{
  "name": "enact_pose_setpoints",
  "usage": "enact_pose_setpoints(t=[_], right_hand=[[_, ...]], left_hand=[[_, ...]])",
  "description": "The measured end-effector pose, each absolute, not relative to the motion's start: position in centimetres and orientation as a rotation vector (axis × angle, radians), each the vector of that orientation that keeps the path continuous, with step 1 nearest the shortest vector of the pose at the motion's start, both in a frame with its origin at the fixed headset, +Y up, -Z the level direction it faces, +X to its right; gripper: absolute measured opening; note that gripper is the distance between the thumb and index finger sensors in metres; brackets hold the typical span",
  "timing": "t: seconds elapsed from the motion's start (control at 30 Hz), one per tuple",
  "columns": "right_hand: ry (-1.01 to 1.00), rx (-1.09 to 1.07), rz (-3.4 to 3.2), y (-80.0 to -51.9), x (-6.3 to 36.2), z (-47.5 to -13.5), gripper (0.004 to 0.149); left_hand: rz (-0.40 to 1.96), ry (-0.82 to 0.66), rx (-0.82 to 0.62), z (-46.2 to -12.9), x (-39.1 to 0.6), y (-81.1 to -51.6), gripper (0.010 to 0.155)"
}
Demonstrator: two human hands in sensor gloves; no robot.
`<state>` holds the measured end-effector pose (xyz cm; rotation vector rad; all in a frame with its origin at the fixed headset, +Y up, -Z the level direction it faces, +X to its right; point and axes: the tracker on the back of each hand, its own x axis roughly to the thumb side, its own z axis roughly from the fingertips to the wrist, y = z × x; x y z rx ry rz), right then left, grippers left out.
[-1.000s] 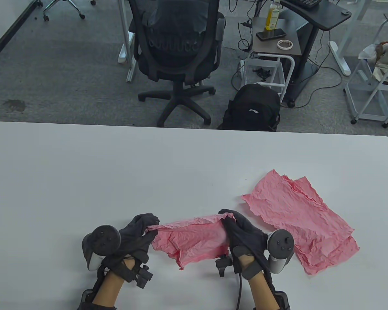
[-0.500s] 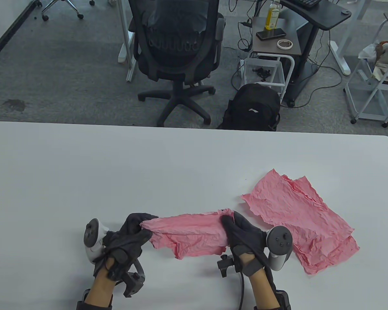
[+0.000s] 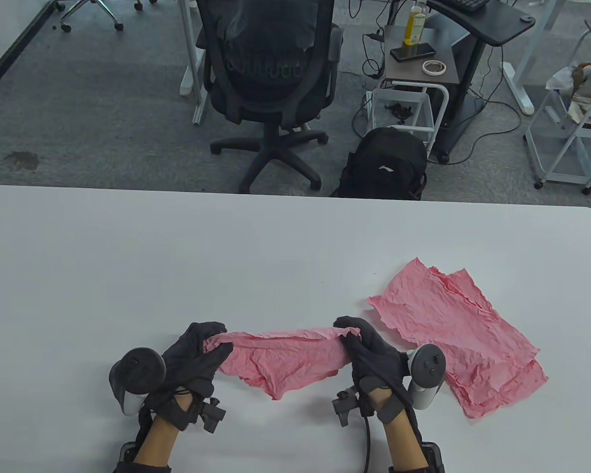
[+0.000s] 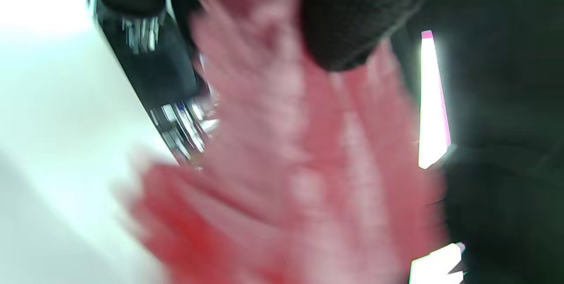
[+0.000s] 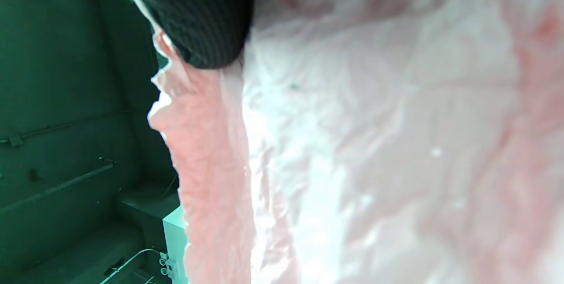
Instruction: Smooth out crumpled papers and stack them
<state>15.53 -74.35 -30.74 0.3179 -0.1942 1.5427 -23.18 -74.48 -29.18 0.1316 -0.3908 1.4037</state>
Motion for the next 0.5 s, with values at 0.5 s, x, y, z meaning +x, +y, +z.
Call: enact_pose_setpoints(t=[0.5], right_hand=[[0.222, 0.609, 1.033, -75.2, 13.0, -31.3, 0.041]], left_hand=[[0.688, -0.288, 0.394, -27.9, -22.9, -72.5, 0.06]])
